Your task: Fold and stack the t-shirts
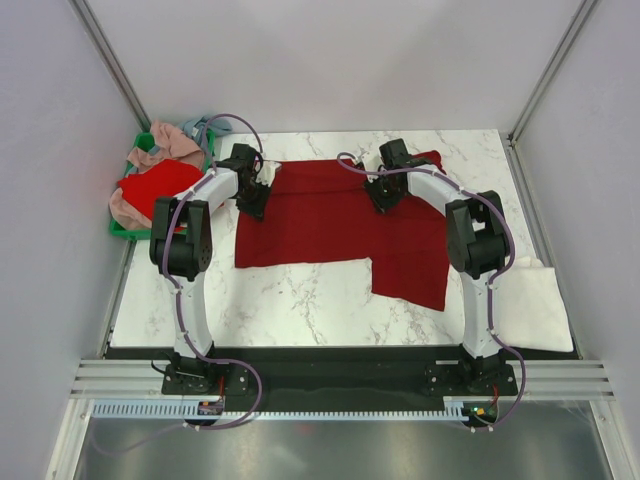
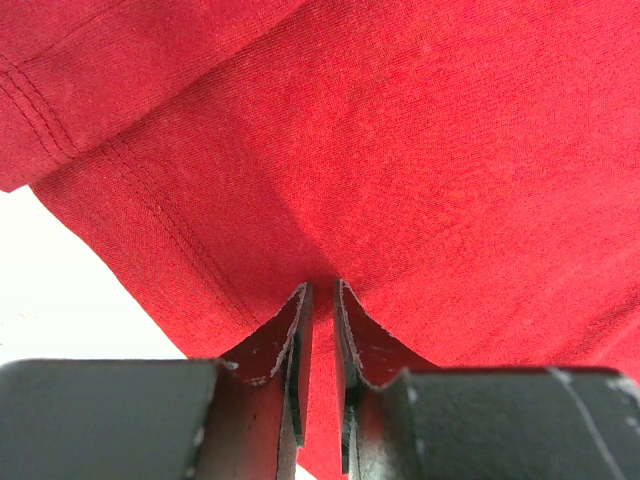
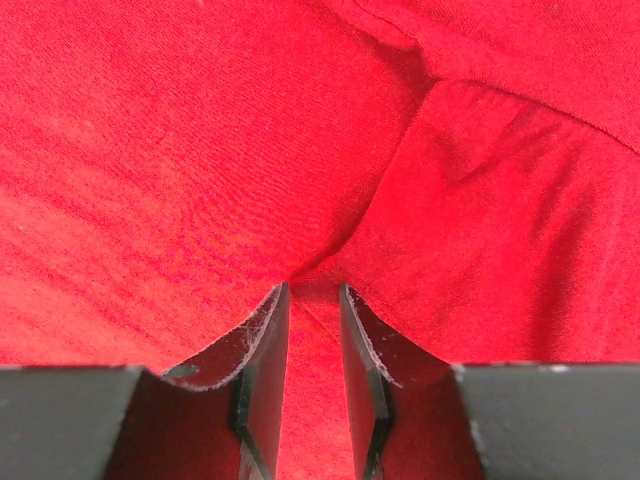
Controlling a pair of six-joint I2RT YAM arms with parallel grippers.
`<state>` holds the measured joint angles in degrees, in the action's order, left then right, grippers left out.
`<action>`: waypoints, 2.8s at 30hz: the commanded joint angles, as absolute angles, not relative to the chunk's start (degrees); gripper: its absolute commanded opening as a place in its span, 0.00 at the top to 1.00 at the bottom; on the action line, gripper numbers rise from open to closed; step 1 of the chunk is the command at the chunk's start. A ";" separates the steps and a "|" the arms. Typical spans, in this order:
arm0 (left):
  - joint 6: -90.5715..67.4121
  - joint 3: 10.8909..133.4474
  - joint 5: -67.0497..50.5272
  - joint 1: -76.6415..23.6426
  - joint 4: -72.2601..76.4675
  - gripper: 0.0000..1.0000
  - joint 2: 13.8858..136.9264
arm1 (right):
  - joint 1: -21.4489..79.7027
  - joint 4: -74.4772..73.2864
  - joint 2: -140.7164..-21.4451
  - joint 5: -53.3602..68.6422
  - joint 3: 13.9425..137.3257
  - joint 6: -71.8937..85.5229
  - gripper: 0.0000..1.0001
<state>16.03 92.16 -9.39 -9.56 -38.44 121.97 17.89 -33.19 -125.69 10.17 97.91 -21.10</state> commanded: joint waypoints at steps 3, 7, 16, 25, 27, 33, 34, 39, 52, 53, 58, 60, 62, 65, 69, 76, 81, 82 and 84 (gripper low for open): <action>14.41 92.90 -9.93 -9.58 -38.50 0.80 120.67 | 18.28 -32.08 -126.38 10.02 99.67 -20.39 0.67; 14.33 93.16 -9.84 -9.67 -38.41 0.80 120.94 | 18.63 -32.08 -126.83 9.23 100.20 -20.57 0.80; 14.33 92.81 -9.75 -9.58 -38.41 0.80 120.94 | 18.63 -31.73 -122.97 8.08 97.82 -21.01 1.00; 14.15 93.43 -10.46 -9.58 -38.41 0.80 121.46 | 18.90 -32.69 -119.45 8.00 96.50 -20.74 1.00; 14.68 93.43 -10.37 -9.58 -38.41 0.80 120.94 | 18.90 -34.18 -118.31 8.35 96.33 -21.62 1.00; 19.24 86.32 -11.76 -9.49 -37.62 0.80 111.38 | 17.93 -37.09 -104.54 9.67 82.40 -29.69 0.87; 21.86 82.65 -12.73 -9.49 -36.31 0.78 109.10 | 17.49 -36.83 -102.41 9.67 79.92 -30.93 0.81; 25.93 75.94 -17.22 -9.49 -34.80 0.75 98.98 | 14.33 -35.16 -87.93 10.10 63.04 -42.34 0.58; 23.82 75.15 -20.74 -9.49 -41.66 0.67 101.69 | 14.33 -34.19 -64.77 11.25 34.89 -67.42 0.49; 23.82 74.71 -21.35 -9.58 -41.75 0.66 101.60 | 14.33 -34.62 -65.73 11.69 35.68 -67.06 0.49; 25.05 71.99 -20.30 -9.67 -41.75 0.62 101.52 | 14.50 -35.68 -66.27 12.04 34.98 -70.74 0.46; 25.14 71.72 -19.78 -9.67 -41.75 0.61 101.25 | 14.41 -36.91 -66.53 13.70 34.89 -72.85 0.45; 25.05 71.46 -19.43 -9.67 -41.66 0.61 100.99 | 14.41 -43.05 -67.76 15.46 37.07 -76.01 0.45; 25.13 70.84 -18.11 -9.67 -41.66 0.60 100.37 | 14.41 -47.28 -68.03 17.84 38.49 -77.34 0.45; 25.66 70.05 -17.23 -9.58 -41.66 0.60 100.02 | 14.33 -49.92 -68.29 18.11 38.32 -78.84 0.45; 25.75 69.43 -16.44 -9.67 -41.31 0.60 100.02 | 14.41 -49.75 -68.11 15.65 35.51 -81.04 0.45; 26.01 69.26 -15.65 -9.58 -40.96 0.60 99.67 | 14.41 -45.89 -69.17 14.41 34.45 -79.02 0.45; 26.02 69.17 -15.38 -9.58 -40.87 0.60 99.67 | 14.41 -45.44 -69.69 14.24 34.28 -78.75 0.45; 26.37 68.73 -15.12 -9.58 -40.78 0.60 99.67 | 14.33 -44.22 -70.31 13.54 33.93 -78.66 0.45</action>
